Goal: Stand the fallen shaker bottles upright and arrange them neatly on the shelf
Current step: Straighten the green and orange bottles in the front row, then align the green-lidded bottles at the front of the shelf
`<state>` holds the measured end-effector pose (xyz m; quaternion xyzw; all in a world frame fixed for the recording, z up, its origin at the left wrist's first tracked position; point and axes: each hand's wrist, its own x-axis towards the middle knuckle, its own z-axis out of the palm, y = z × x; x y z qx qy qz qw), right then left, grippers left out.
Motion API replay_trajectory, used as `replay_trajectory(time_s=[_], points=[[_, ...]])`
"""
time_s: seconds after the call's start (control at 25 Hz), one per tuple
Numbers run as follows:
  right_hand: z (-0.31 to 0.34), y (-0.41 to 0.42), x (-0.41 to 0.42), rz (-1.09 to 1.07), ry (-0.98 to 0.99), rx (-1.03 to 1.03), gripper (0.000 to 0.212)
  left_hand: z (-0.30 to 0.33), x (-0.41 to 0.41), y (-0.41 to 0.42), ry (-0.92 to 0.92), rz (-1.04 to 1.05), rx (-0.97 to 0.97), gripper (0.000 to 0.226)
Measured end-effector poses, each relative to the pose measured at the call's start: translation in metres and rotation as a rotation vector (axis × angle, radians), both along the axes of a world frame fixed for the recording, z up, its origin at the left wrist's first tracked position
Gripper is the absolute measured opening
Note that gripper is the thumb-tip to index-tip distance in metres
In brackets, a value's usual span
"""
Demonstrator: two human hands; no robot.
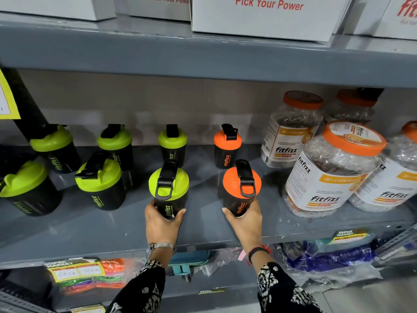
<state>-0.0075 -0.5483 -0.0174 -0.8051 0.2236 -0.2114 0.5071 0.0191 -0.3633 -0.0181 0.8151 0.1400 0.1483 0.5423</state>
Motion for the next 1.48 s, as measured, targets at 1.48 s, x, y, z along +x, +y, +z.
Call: replay_trajectory(time_s=[1.48], points=[[-0.029,0.178,-0.06,-0.265,-0.188,-0.075,0.052,-0.003,-0.022,0.2,-0.103,0.05,-0.034,0.082]])
